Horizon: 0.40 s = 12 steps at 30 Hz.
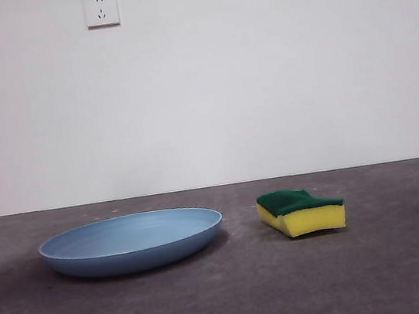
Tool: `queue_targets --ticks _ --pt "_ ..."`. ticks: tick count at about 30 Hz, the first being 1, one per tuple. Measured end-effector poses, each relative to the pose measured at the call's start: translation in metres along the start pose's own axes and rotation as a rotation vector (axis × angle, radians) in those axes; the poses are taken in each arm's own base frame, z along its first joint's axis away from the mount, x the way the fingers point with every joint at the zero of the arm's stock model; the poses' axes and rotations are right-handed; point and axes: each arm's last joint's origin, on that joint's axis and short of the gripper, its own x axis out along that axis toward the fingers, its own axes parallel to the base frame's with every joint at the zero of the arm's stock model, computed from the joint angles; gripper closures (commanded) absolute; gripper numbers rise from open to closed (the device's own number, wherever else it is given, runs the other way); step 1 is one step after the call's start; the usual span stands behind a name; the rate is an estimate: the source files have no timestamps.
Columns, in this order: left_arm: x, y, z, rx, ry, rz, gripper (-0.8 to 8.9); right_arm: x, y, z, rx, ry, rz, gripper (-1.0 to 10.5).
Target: Pick up the plate,pick up the cloth,clean the plate with the cloth
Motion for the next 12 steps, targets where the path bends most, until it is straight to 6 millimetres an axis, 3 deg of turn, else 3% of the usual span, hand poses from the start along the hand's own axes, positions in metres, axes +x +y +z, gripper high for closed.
queue_targets --ticks 8,12 --pt "0.019 0.003 -0.082 -0.006 0.014 0.003 8.22 0.017 0.009 -0.085 -0.005 -0.020 -0.054 9.6" --pt "0.023 0.003 -0.098 -0.023 -0.024 0.002 8.21 0.026 0.010 -0.114 -0.024 0.036 -0.123 9.6"
